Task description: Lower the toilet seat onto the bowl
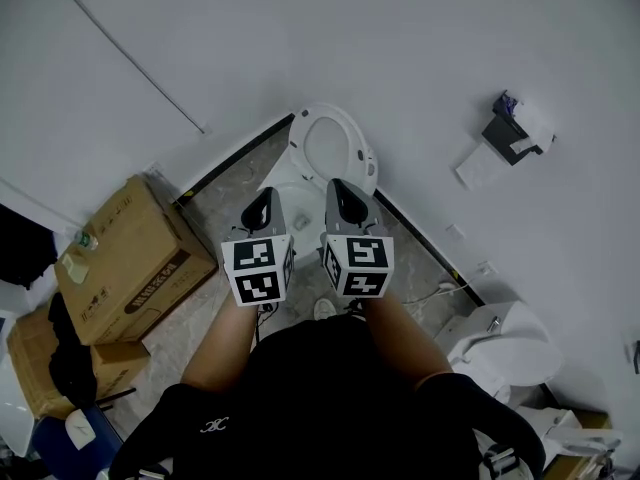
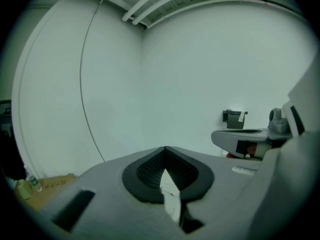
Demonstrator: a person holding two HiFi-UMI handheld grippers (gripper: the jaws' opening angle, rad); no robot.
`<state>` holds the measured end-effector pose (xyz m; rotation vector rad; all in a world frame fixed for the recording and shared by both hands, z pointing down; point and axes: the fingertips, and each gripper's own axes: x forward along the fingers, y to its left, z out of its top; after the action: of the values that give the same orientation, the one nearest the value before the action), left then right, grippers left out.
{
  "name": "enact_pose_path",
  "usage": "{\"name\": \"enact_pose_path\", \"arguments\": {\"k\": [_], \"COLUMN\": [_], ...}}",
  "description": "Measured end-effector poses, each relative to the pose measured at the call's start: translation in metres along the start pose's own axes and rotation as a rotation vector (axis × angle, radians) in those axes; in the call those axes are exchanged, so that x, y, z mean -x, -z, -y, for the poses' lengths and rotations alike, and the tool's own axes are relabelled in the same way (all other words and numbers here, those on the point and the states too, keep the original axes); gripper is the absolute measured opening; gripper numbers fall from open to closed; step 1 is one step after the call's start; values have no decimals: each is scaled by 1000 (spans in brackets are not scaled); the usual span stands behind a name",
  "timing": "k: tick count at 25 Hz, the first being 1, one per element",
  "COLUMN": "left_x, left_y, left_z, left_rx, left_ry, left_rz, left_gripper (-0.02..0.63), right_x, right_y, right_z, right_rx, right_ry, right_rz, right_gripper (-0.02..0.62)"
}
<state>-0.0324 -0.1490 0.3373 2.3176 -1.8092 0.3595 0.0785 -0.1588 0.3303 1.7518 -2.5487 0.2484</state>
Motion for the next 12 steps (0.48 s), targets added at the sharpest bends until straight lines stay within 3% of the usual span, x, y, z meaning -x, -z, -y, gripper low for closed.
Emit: {"name": "enact_pose_path", "arguments": {"k": [12], "left_x": [-83], "left_y": [-2], "left_z": [13], "left_rx": [41], "left_ry": [9], "left_rz": [-35], "left_gripper": [8], "right_x": [-72], "right_y": [14], "right_z": [67], "right_rx": [18], "right_ry": [0], "right_rz": [-71], "right_gripper": [9]}}
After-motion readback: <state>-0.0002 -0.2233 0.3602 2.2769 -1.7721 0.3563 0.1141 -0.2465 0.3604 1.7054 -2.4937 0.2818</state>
